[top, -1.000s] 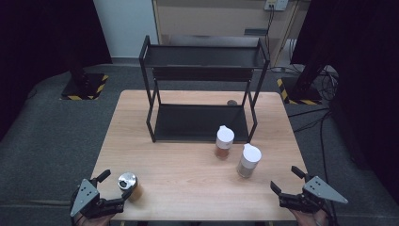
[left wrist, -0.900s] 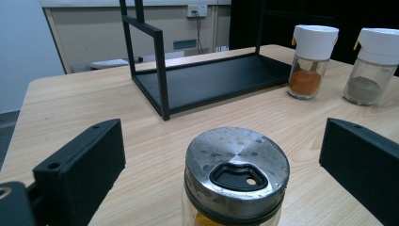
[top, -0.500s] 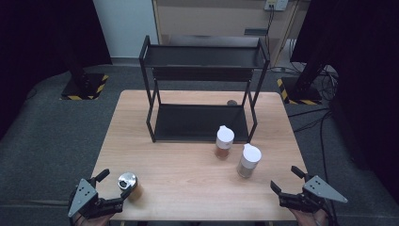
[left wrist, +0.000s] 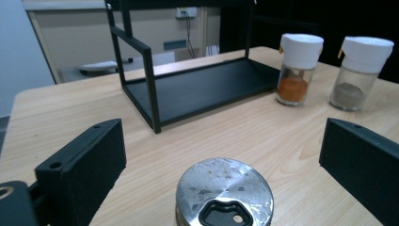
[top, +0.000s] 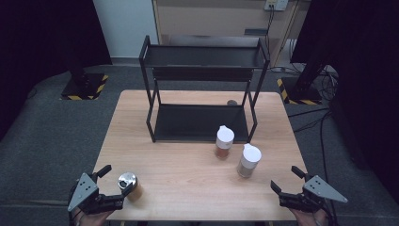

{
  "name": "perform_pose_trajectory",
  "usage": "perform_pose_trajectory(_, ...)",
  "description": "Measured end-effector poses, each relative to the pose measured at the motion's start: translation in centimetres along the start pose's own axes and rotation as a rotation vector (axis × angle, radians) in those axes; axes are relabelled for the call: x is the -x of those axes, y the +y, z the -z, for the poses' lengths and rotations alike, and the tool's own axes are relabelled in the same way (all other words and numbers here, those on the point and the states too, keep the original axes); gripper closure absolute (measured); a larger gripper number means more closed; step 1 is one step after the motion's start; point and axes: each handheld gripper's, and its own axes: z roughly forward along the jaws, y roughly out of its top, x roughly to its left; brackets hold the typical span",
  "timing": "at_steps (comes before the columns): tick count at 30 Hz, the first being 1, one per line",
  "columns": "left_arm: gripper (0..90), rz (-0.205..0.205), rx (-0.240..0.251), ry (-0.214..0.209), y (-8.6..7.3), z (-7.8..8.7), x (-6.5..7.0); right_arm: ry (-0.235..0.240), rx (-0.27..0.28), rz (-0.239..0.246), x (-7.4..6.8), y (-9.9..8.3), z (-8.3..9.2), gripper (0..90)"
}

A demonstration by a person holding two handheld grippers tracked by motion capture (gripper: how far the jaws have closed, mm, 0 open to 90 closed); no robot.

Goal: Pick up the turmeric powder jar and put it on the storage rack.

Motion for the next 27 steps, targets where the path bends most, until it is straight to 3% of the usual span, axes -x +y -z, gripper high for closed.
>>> perform_pose_trajectory(6,0.8,-0.023,-0.060,-0.024,0.3,-0.8,-0.3,-0.001,0.000,-0.001,0.0,0.0,0.0,5.2)
perform_pose_trajectory(17,7.1,-0.026,-0.140,-0.065,0.1,-2.3,-1.6,0.000,-0.002,0.002,0.0,0.0,0.0,5.3)
perform_pose_trajectory(27,24.1,-0.022,-0.158,-0.097,-0.7,-3.0,-2.5,-0.001,-0.005,0.007,0.0,0.1,-0.1,5.4)
